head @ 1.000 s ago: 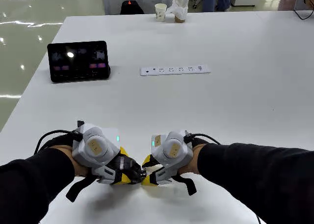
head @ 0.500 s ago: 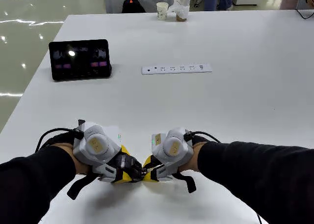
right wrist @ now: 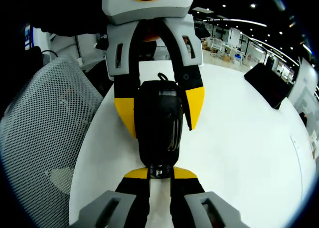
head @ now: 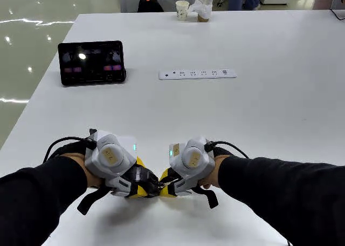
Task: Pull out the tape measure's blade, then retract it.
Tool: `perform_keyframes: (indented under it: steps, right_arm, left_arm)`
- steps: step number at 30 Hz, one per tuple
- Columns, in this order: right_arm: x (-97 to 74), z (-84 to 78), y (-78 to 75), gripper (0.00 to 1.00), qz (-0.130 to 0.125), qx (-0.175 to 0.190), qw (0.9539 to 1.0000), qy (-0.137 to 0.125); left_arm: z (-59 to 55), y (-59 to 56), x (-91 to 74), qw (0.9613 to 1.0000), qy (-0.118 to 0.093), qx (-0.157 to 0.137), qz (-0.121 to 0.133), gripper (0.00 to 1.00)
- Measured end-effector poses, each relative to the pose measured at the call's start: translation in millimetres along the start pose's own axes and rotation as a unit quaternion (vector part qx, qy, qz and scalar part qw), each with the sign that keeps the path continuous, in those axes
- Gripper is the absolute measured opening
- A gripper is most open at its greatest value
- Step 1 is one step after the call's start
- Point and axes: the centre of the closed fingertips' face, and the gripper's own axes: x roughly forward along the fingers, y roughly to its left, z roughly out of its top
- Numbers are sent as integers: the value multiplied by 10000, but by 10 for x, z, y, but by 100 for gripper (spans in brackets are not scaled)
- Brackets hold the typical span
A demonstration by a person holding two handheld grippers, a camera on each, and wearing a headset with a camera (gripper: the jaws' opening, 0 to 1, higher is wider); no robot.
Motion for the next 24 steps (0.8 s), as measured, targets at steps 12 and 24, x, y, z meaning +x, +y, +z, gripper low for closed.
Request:
perform_keyframes:
  steps: [12, 24]
  right_arm:
    - [-2, -9, 10, 10, 15, 92, 10000, -22]
    - [3, -21, 14, 11, 25, 85, 10000, 2]
  left_arm:
    - [-2, -11, 3, 10000, 35, -10, -4, 31]
    - [2, -12, 4, 10000, 37, -4, -1, 31]
